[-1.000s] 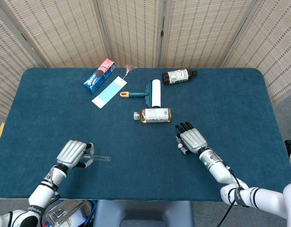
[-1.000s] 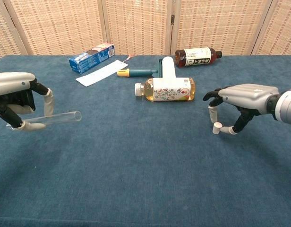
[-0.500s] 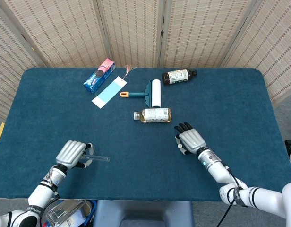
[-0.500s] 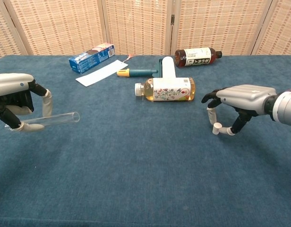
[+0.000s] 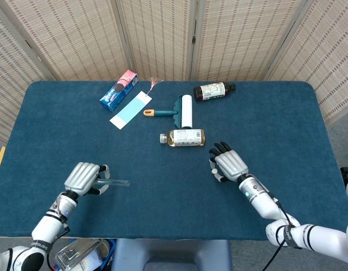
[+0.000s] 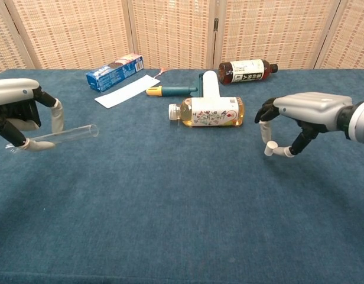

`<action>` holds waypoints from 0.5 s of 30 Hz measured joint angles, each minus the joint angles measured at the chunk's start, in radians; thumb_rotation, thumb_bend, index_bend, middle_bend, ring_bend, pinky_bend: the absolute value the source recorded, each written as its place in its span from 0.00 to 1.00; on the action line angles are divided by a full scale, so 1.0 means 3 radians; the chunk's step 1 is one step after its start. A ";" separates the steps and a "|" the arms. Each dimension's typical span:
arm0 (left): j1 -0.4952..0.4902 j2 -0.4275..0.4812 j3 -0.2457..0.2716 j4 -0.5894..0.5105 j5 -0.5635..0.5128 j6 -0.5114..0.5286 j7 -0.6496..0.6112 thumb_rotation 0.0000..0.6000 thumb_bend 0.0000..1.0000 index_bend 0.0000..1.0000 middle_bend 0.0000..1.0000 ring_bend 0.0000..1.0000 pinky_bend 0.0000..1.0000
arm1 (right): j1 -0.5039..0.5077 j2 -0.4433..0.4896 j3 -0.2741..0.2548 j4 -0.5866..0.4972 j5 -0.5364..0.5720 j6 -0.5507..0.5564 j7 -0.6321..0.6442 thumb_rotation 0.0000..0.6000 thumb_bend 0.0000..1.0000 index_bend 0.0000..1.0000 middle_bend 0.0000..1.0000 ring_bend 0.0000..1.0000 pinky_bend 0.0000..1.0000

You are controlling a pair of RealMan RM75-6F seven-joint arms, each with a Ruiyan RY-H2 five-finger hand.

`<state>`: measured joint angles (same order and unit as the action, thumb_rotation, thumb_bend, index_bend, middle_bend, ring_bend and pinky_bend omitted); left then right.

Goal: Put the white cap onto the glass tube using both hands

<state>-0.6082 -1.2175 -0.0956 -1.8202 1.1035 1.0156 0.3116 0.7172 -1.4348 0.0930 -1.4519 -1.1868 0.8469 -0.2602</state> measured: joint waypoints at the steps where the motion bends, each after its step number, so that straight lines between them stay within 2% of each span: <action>1: -0.0011 0.0016 -0.0017 -0.0008 -0.0016 -0.0029 -0.0036 1.00 0.36 0.57 1.00 0.99 1.00 | -0.0004 0.0049 0.0016 -0.0069 -0.0013 0.0020 0.0022 1.00 0.41 0.62 0.19 0.00 0.00; 8: -0.0201 0.0122 -0.0234 -0.0043 -0.0172 -0.0310 -0.0318 1.00 0.37 0.57 1.00 0.99 1.00 | -0.0038 0.0588 0.0195 -0.0814 -0.0139 0.0140 0.0329 1.00 0.43 0.63 0.20 0.00 0.00; 15: -0.0365 0.0062 -0.0332 -0.0025 -0.0352 -0.0415 -0.0323 1.00 0.37 0.57 1.00 0.99 1.00 | -0.0050 0.1131 0.0416 -0.1431 -0.0267 0.0158 0.0887 1.00 0.43 0.64 0.21 0.00 0.00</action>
<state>-0.7177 -1.1990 -0.1953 -1.8276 0.9979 0.8912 0.2146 0.7023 -1.0954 0.2178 -1.8812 -1.2669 0.8941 0.0060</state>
